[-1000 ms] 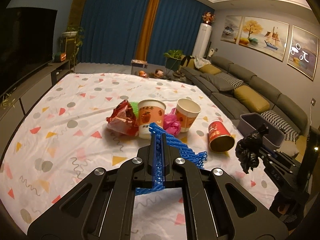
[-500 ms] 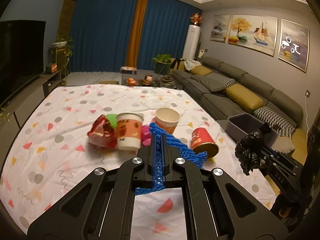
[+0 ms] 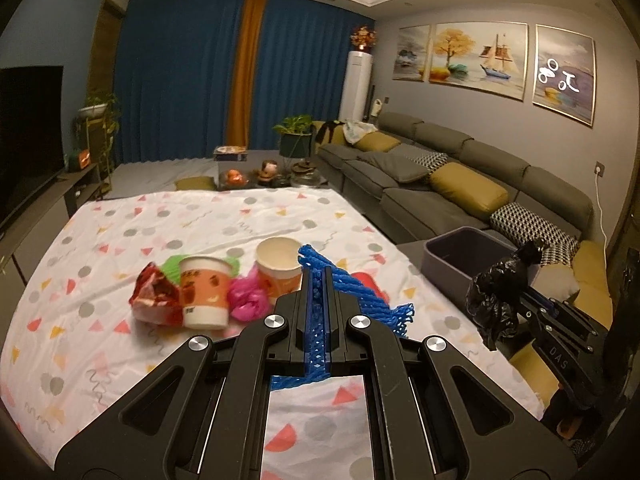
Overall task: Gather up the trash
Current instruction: 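Carry the blue foam net and black bag over the grey bin with both grippers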
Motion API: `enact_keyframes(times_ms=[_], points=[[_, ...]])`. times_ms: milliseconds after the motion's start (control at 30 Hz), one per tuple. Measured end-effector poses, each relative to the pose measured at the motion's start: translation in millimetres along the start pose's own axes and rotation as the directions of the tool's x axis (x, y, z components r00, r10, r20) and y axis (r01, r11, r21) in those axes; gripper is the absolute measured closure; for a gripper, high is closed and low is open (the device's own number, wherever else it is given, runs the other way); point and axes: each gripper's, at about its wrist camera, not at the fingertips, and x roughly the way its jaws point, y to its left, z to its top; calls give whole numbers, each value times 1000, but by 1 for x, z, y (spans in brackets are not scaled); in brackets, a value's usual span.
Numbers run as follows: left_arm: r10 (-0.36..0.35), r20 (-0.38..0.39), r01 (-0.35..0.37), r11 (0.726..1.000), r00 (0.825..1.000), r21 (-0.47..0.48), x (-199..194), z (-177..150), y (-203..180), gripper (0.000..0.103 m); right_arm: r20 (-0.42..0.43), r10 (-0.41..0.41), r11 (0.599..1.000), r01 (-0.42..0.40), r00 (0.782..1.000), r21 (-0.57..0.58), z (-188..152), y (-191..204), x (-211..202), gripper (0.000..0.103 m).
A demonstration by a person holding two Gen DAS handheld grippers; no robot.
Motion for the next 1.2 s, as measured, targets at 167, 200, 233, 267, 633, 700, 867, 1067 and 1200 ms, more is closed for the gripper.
enact_keyframes(times_ms=[167, 200, 233, 267, 633, 700, 867, 1067, 1200], points=[[-19, 8, 18, 1000, 1000, 25, 5, 8, -17, 100, 21, -34, 999, 33, 999, 20, 3, -14, -6, 88], [-24, 10, 24, 999, 1000, 33, 8, 11, -21, 100, 23, -39, 999, 39, 999, 23, 4, -17, -6, 88], [-28, 11, 28, 999, 1000, 38, 9, 12, -24, 100, 26, -47, 999, 46, 999, 28, 5, -20, -7, 88], [-33, 12, 33, 998, 999, 44, 11, 14, -29, 100, 30, -57, 998, 56, 998, 33, 5, -24, -8, 88], [-113, 18, 111, 988, 993, 104, 35, 34, -82, 100, 71, -170, 985, 167, 983, 54, 19, -59, -12, 88], [-131, 22, 128, 985, 991, 114, 40, 39, -94, 100, 78, -199, 979, 195, 977, 59, 20, -67, -12, 88], [-169, 27, 164, 977, 985, 140, 56, 50, -122, 100, 80, -263, 962, 255, 961, 93, 23, -99, -10, 88], [-199, 16, 194, 970, 980, 145, 88, 59, -150, 100, 72, -308, 946, 298, 949, 125, 25, -124, -2, 88], [-203, 18, 198, 969, 979, 151, 111, 63, -168, 100, 70, -326, 940, 315, 943, 129, 27, -130, 4, 88]])
